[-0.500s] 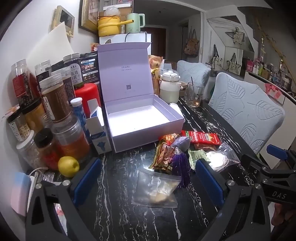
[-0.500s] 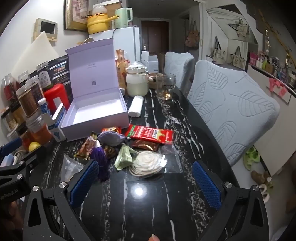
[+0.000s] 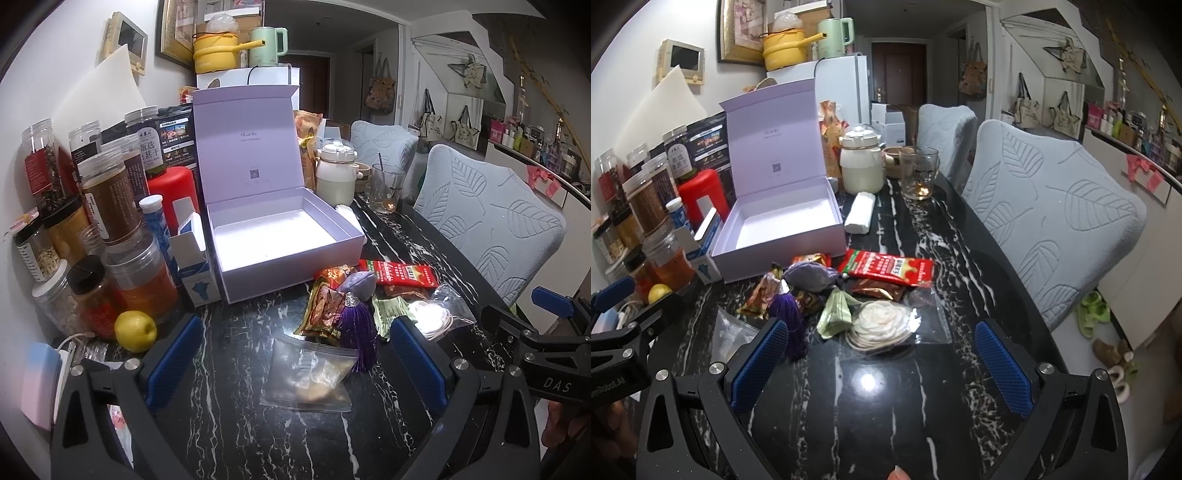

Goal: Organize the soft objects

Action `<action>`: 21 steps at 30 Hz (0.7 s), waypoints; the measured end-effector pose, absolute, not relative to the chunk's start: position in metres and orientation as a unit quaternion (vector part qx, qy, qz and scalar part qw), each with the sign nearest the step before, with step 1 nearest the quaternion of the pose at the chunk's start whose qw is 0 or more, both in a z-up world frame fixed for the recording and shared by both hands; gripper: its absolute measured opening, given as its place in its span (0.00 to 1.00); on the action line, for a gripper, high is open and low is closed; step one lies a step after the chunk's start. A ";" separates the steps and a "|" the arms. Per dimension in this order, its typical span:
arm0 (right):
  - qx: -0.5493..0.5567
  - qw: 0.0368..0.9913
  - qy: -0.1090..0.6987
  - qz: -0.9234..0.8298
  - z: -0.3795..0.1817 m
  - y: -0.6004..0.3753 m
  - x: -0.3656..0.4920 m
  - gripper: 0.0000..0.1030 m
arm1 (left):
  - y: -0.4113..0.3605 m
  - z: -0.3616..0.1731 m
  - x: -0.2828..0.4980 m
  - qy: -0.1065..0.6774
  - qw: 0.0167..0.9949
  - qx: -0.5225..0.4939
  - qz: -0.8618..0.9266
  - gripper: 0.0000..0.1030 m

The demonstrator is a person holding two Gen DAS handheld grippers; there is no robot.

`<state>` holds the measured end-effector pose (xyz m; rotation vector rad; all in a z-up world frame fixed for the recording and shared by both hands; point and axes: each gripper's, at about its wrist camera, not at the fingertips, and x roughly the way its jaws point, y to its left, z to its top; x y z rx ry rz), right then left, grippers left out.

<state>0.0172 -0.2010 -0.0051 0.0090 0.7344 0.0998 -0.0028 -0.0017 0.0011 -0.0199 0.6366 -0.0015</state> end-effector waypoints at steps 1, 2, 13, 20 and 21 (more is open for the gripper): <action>0.004 0.932 0.359 0.049 -0.005 -0.201 0.017 1.00 | -0.002 0.001 -0.003 0.313 0.950 -0.010 -0.001 1.00; 0.004 0.932 0.358 0.049 -0.005 -0.201 0.017 1.00 | -0.002 0.001 -0.003 0.313 0.950 -0.009 -0.001 1.00; 0.005 0.933 0.357 0.048 -0.005 -0.203 0.015 1.00 | -0.001 0.002 -0.006 0.312 0.950 -0.013 -0.002 1.00; 0.005 0.933 0.357 0.049 -0.005 -0.202 0.014 1.00 | -0.001 0.005 -0.006 0.317 0.948 -0.005 -0.001 1.00; 0.005 0.933 0.358 0.049 -0.005 -0.203 0.014 1.00 | -0.001 0.005 -0.006 0.321 0.947 -0.006 0.000 1.00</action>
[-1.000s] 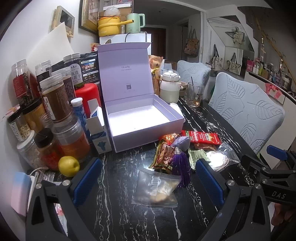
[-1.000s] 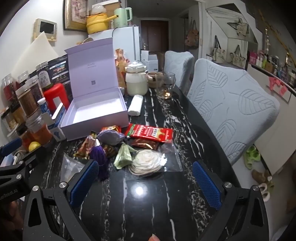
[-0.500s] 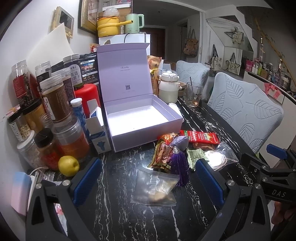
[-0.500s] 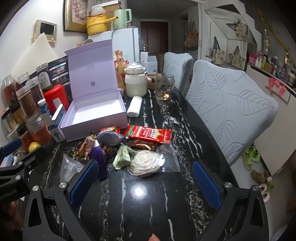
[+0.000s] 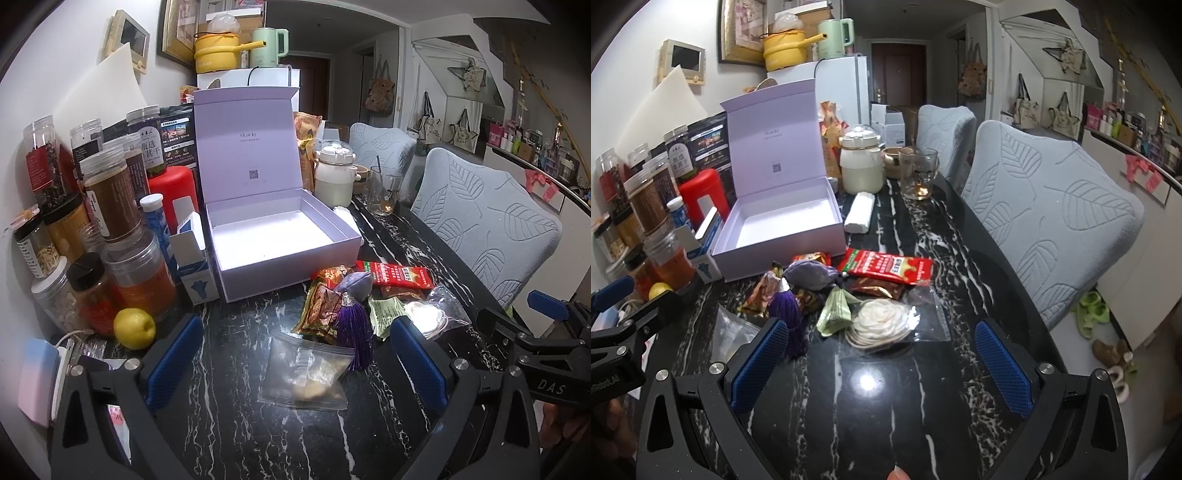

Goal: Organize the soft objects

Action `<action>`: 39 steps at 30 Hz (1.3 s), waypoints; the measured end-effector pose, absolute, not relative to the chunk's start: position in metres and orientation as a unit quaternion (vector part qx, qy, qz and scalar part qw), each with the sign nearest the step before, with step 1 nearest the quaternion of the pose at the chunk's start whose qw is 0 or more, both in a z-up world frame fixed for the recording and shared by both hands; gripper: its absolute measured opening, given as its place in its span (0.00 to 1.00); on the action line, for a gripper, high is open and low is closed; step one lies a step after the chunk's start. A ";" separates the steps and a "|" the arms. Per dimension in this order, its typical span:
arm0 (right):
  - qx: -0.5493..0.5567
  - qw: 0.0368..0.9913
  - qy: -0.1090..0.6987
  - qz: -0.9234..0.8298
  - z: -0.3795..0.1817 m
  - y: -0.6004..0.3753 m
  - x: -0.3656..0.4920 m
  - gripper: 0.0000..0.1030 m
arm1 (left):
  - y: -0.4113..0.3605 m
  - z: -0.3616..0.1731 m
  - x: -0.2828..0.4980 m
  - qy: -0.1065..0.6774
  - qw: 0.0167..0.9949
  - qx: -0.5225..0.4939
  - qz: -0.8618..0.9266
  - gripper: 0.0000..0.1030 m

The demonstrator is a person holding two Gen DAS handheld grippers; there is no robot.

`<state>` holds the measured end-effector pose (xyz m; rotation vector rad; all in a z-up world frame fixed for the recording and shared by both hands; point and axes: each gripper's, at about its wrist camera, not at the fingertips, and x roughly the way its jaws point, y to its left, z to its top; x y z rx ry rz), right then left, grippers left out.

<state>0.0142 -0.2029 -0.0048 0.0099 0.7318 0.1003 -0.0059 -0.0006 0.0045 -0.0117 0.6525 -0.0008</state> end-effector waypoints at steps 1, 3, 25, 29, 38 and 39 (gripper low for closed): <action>0.005 0.933 0.357 0.049 -0.005 -0.203 0.014 1.00 | -0.001 0.005 -0.006 0.321 0.947 -0.006 0.000 1.00; 0.005 0.933 0.357 0.050 -0.005 -0.203 0.014 1.00 | 0.000 0.004 -0.006 0.328 0.945 -0.009 -0.001 1.00; 0.013 0.915 0.394 0.089 -0.046 -0.196 0.012 1.00 | 0.012 -0.045 -0.008 0.383 0.922 -0.040 -0.033 1.00; 0.012 0.910 0.403 0.098 -0.056 -0.195 0.014 1.00 | 0.010 -0.056 -0.003 0.396 0.916 -0.047 -0.044 1.00; 0.020 0.900 0.423 0.103 -0.075 -0.201 0.024 1.00 | 0.003 -0.085 0.024 0.432 0.900 -0.038 -0.038 1.00; 0.021 0.900 0.423 0.103 -0.077 -0.202 0.026 1.00 | 0.003 -0.088 0.027 0.434 0.899 -0.038 -0.038 1.00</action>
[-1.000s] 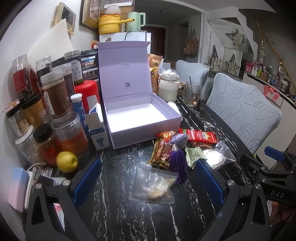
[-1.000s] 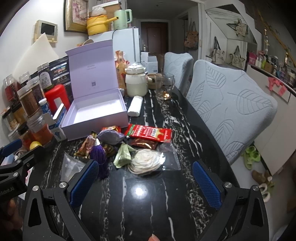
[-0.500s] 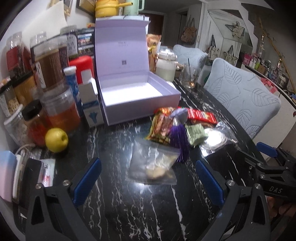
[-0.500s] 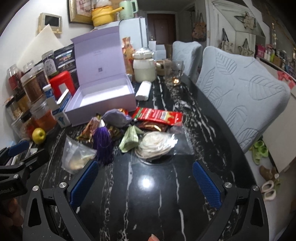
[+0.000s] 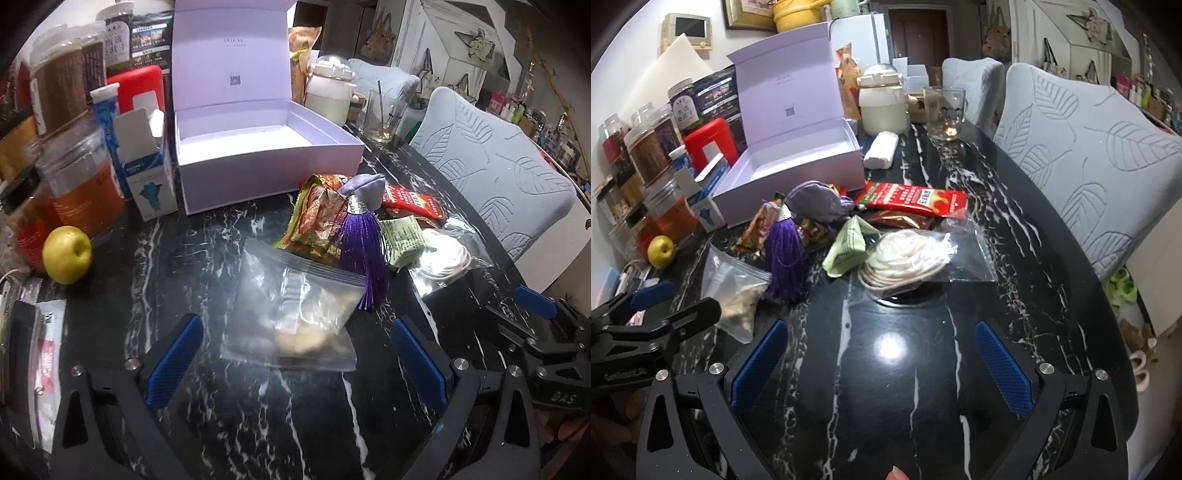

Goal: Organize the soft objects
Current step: 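Grasp the clear zip bag with the left gripper while the right gripper approaches the green packet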

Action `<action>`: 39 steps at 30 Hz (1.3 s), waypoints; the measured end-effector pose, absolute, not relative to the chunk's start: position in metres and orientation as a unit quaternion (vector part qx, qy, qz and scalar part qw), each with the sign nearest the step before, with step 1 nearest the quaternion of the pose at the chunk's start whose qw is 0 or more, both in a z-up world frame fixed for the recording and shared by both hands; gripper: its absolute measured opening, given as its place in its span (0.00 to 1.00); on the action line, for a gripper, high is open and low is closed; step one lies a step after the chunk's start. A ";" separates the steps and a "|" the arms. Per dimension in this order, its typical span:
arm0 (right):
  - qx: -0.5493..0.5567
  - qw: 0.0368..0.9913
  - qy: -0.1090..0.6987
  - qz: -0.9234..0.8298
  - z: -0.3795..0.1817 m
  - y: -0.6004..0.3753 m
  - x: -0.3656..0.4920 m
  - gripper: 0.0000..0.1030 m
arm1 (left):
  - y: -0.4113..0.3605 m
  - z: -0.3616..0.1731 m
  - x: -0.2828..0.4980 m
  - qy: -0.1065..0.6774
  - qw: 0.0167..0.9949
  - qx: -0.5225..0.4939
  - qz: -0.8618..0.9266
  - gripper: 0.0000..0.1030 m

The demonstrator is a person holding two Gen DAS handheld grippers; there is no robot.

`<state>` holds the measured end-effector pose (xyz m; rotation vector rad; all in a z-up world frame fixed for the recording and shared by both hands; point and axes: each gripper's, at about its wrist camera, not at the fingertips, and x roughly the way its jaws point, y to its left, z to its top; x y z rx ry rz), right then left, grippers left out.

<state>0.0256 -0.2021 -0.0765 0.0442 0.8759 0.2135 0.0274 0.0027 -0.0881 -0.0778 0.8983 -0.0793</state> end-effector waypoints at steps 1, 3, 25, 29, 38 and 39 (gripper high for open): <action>0.023 0.900 0.424 0.103 -0.078 -0.203 0.027 1.00 | 0.003 -0.091 0.031 0.438 0.897 -0.039 -0.039 1.00; 0.027 0.898 0.426 0.102 -0.081 -0.206 0.030 1.00 | 0.001 -0.095 0.036 0.445 0.894 -0.042 -0.040 1.00; 0.043 0.895 0.435 0.085 -0.088 -0.208 0.062 1.00 | 0.008 -0.115 0.053 0.442 0.897 -0.015 -0.009 0.66; 0.036 0.899 0.428 0.084 -0.084 -0.204 0.066 1.00 | 0.019 -0.106 0.047 0.421 0.906 -0.031 -0.009 0.64; 0.010 0.901 0.421 0.108 -0.082 -0.179 0.085 0.86 | 0.043 -0.076 0.038 0.388 0.920 -0.055 -0.002 0.64; 0.006 0.899 0.424 0.113 -0.084 -0.175 0.089 0.84 | 0.047 -0.073 0.038 0.384 0.921 -0.057 0.000 0.64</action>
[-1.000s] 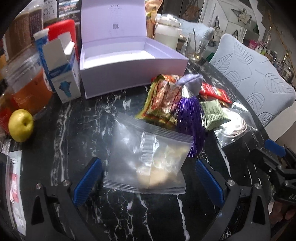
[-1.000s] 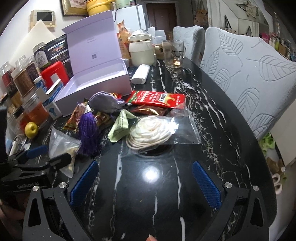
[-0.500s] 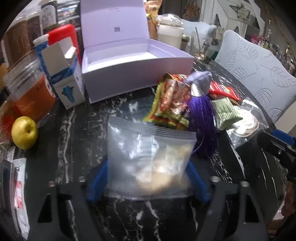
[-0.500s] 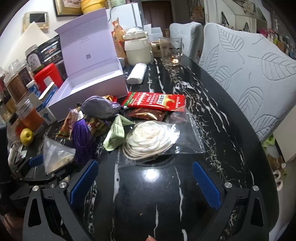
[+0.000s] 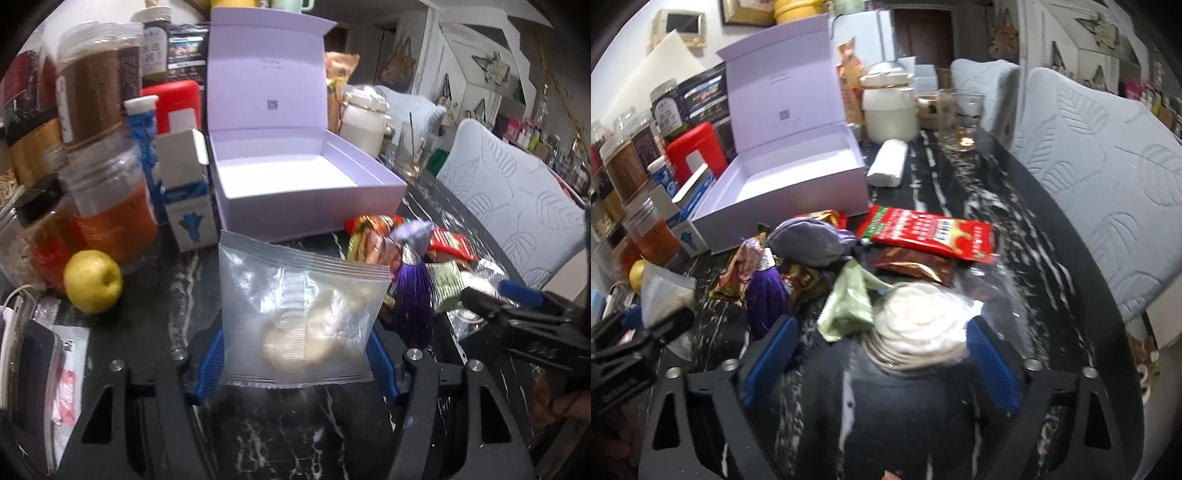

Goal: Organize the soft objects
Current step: 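Grasp the clear zip bag with the left gripper while the right gripper approaches the green packet, then grasp the green snack packet with the right gripper and lift it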

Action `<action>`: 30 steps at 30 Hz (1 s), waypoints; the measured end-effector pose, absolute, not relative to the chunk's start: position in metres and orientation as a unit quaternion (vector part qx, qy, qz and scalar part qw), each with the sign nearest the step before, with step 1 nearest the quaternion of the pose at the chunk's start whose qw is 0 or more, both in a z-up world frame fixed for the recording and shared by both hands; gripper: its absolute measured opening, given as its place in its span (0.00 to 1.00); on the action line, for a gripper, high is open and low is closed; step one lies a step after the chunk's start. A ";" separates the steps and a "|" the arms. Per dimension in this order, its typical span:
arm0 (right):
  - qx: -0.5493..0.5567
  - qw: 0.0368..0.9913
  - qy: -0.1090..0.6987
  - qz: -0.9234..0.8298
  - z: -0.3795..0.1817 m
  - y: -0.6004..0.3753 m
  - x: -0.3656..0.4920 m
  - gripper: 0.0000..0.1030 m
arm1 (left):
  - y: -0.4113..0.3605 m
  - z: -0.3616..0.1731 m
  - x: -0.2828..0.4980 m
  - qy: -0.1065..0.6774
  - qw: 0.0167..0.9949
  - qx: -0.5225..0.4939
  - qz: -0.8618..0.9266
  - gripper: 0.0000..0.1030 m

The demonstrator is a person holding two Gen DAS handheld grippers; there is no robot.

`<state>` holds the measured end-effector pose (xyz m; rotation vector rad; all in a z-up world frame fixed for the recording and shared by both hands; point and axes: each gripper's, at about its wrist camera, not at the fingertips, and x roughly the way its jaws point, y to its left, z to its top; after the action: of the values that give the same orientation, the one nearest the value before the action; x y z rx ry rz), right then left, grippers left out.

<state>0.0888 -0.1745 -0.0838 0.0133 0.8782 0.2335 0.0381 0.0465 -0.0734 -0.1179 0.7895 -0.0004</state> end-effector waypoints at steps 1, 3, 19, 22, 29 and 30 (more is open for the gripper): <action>0.004 0.896 0.427 0.117 -0.085 -0.171 0.092 0.81 | 0.050 -0.072 0.036 0.382 0.922 -0.059 0.002 0.64; -0.001 0.892 0.434 0.128 -0.089 -0.164 0.099 0.76 | 0.055 -0.071 0.034 0.379 0.923 -0.060 0.010 0.64; 0.020 0.886 0.444 0.133 -0.107 -0.154 0.122 0.27 | 0.071 -0.077 0.038 0.385 0.919 -0.087 0.015 0.64; 0.021 0.889 0.437 0.136 -0.104 -0.157 0.118 0.23 | 0.068 -0.076 0.036 0.385 0.919 -0.084 0.014 0.64; 0.018 0.895 0.427 0.129 -0.096 -0.170 0.102 0.16 | 0.056 -0.071 0.032 0.381 0.921 -0.083 -0.004 0.64; 0.017 0.895 0.426 0.127 -0.095 -0.172 0.099 0.15 | 0.054 -0.070 0.030 0.380 0.921 -0.082 -0.007 0.64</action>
<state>0.0992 -0.1718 -0.0954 0.0361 0.8834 0.2642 0.0301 0.0537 -0.0696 -0.1694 0.7812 -0.0135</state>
